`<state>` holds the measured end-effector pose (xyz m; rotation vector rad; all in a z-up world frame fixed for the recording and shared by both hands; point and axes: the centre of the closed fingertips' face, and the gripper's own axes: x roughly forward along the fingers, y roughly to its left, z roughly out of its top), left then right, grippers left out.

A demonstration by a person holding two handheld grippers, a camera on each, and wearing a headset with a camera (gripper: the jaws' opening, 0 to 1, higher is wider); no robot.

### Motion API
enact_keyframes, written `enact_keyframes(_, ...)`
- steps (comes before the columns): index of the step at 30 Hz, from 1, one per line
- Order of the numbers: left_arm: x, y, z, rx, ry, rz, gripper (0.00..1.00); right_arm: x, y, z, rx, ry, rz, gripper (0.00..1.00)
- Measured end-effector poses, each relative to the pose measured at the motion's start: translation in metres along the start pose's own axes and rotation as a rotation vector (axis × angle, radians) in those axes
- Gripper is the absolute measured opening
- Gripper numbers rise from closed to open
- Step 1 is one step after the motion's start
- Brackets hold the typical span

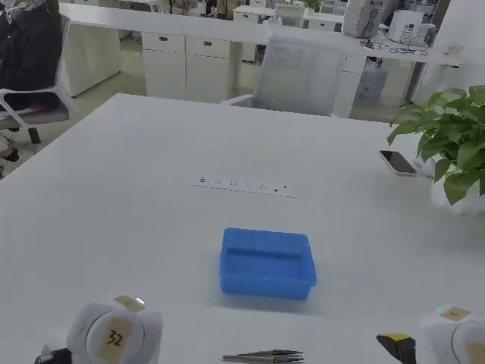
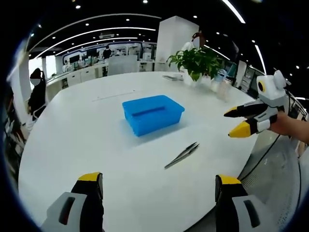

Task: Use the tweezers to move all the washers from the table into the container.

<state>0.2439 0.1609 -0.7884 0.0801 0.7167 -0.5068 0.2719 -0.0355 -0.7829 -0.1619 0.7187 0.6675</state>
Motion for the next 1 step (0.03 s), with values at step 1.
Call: enact_keyframes(1,-0.0001,-0.0004,-0.0002,-0.001,0.0,-0.002,0.99,-0.0001,-0.0002,-0.0003,0.001,0.001,0.0,0.64)
